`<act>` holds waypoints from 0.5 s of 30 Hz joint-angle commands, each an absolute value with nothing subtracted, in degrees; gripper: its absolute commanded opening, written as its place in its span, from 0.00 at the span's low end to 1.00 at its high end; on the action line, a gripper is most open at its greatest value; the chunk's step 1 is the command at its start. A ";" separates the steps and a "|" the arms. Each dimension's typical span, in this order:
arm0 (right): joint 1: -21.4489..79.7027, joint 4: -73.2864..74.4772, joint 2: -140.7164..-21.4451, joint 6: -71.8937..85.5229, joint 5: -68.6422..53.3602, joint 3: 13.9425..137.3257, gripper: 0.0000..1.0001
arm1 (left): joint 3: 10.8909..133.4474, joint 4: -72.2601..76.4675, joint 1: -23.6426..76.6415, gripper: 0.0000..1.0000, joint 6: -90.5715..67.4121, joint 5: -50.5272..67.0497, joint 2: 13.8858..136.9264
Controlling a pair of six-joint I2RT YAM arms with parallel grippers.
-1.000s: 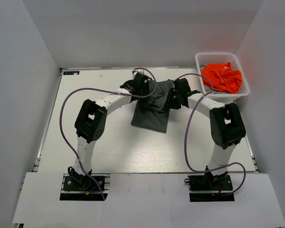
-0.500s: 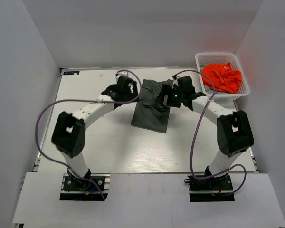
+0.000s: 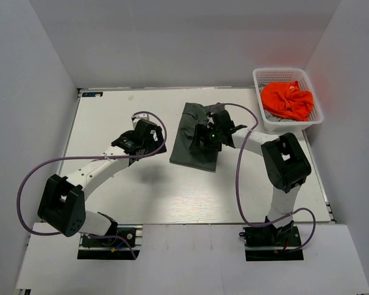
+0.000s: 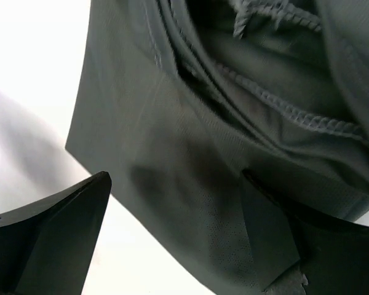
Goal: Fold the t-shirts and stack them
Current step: Fold the folded rectangular tshirt in 1/3 of the way
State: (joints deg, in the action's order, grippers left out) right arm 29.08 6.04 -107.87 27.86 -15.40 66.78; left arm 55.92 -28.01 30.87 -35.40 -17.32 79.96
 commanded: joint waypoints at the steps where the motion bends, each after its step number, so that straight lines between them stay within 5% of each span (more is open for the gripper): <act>1: 29.26 3.96 -108.89 28.21 -10.90 71.54 0.90 | 53.88 -29.53 31.11 1.00 -36.83 -18.11 77.17; 15: 25.76 16.61 -121.30 26.55 3.43 96.33 0.90 | 55.55 -31.55 31.11 1.00 -36.83 -19.69 79.27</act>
State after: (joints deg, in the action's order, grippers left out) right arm 27.05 11.68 -122.34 27.88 -0.38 92.99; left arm 53.87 -30.96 30.87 -36.49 -18.63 79.31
